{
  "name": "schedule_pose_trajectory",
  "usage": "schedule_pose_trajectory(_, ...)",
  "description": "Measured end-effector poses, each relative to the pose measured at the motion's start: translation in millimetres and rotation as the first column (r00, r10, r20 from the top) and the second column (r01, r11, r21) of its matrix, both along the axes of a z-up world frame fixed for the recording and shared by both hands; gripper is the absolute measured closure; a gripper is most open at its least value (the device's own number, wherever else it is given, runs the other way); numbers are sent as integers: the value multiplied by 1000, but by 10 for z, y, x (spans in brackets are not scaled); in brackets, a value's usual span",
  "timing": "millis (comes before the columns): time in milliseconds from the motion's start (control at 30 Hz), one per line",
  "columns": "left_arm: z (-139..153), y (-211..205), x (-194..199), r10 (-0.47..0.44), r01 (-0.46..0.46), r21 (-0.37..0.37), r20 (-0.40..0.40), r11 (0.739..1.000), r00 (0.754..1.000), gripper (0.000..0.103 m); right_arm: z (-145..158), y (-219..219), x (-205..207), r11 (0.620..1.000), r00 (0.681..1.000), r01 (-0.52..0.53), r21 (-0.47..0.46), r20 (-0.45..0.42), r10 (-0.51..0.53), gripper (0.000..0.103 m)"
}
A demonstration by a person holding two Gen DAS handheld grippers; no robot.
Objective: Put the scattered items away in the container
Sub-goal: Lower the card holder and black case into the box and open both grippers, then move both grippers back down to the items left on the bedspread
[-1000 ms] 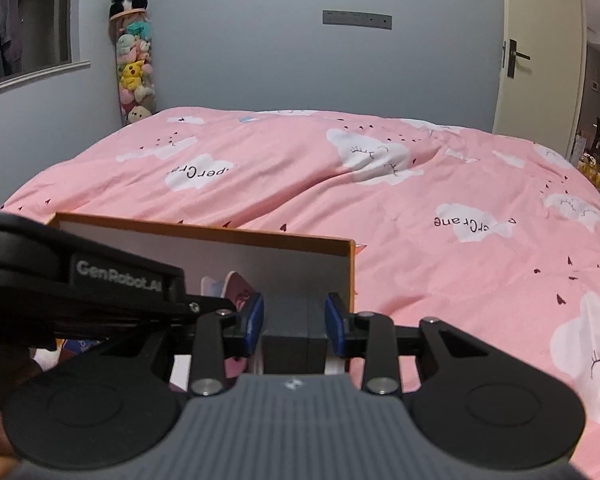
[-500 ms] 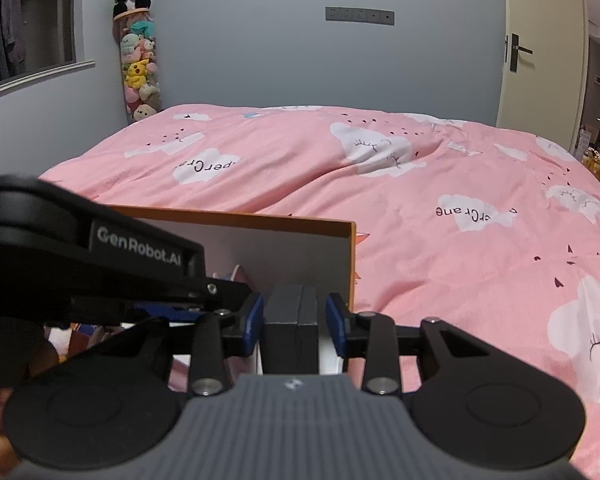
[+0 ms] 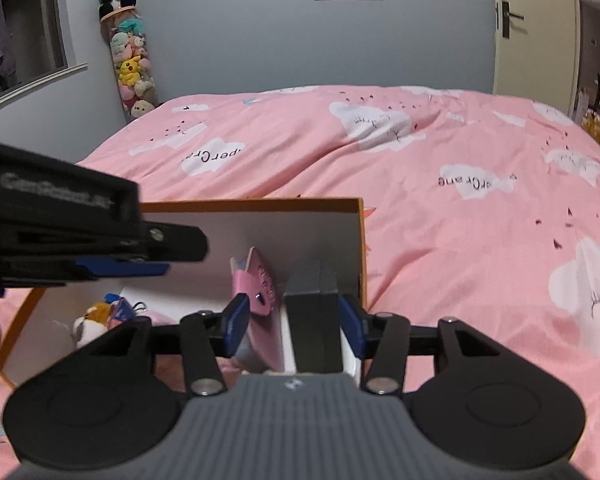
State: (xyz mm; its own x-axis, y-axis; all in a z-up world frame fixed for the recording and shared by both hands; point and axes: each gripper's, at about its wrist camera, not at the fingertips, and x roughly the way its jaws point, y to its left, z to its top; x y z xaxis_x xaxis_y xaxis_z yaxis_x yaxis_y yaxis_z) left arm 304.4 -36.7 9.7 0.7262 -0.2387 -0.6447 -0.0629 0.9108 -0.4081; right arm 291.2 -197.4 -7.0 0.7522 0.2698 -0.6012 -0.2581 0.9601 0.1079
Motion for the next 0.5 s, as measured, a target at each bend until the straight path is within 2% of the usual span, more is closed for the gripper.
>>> schedule_pose_trajectory(100, 110, 18, -154, 1, -1, 30, 7, 1000, 1000, 68, 50, 2, -106, 1000, 1000, -13, 22, -15, 13, 41)
schedule_pose_trajectory(233, 243, 32, -387, -28, 26, 67, 26, 997, 999, 67, 116, 34, -272, 999, 999, -23, 40, -36, 25, 38)
schedule_pose_trajectory(333, 330, 43, -567, -56, 53, 97, 23, 994, 998, 66, 154, 54, -416, 998, 997, -23, 61, -74, 28, 38)
schedule_pose_trajectory(500, 430, 126, -937, -93, 88, 124, 33, 988, 995, 64, 229, 52, -719, 994, 995, -49, 97, -82, 57, 38)
